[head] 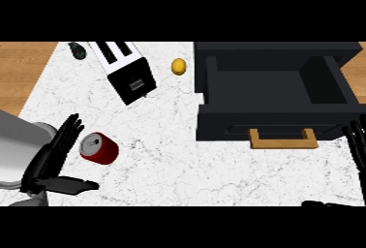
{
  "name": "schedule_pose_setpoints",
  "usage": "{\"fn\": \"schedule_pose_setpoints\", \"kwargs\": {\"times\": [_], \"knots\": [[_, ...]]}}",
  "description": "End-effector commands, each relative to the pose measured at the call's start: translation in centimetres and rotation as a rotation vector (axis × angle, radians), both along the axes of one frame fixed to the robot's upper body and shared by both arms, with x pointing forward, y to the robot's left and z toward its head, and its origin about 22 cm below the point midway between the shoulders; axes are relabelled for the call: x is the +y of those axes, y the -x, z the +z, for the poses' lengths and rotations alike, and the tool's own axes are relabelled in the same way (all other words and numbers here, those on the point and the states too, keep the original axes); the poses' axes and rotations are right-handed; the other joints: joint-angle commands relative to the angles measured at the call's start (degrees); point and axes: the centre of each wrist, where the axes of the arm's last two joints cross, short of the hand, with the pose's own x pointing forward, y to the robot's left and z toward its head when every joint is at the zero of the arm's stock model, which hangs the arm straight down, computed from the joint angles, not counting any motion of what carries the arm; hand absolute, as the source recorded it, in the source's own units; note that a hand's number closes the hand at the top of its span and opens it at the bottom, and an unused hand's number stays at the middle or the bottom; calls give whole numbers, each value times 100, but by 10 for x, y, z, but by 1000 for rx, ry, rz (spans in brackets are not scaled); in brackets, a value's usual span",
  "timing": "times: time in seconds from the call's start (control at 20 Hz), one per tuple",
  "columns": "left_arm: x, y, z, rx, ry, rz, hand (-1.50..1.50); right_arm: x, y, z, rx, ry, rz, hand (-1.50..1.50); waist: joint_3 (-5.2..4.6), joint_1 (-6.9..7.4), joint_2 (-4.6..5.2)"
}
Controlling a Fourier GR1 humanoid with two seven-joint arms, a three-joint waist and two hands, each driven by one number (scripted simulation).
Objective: Pick up the can, place it into the drawer and close the drawer
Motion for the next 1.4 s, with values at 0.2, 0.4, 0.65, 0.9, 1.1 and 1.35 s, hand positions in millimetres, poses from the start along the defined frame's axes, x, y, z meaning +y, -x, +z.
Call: {"fn": "schedule_pose_setpoints", "kwargs": {"times": [0.2, 0.4, 0.65, 0.9, 1.1, 1.35], "knots": [[26, 0, -30, 38, 12, 18, -150, 5, 17, 5, -13, 4, 0, -150, 0, -17, 1], [10, -9, -31, 33, 4, 10, -150, 21, 4, 9, -19, -4, -14, -150, 0, -1, 1], [34, -7, -40, 61, 18, 47, -150, 7, 18, 4, -7, 17, -14, -150, 0, -15, 2], [14, -3, -56, 46, 15, 53, -150, 3, 6, 3, -15, -11, -11, -150, 1, -3, 1], [21, -8, -42, 60, 36, 41, -150, 10, 21, 14, -18, 2, -15, -150, 2, -2, -3], [19, -20, -69, 46, 26, 37, -150, 22, -4, 13, -19, -16, -17, -150, -3, -23, 10]]}}
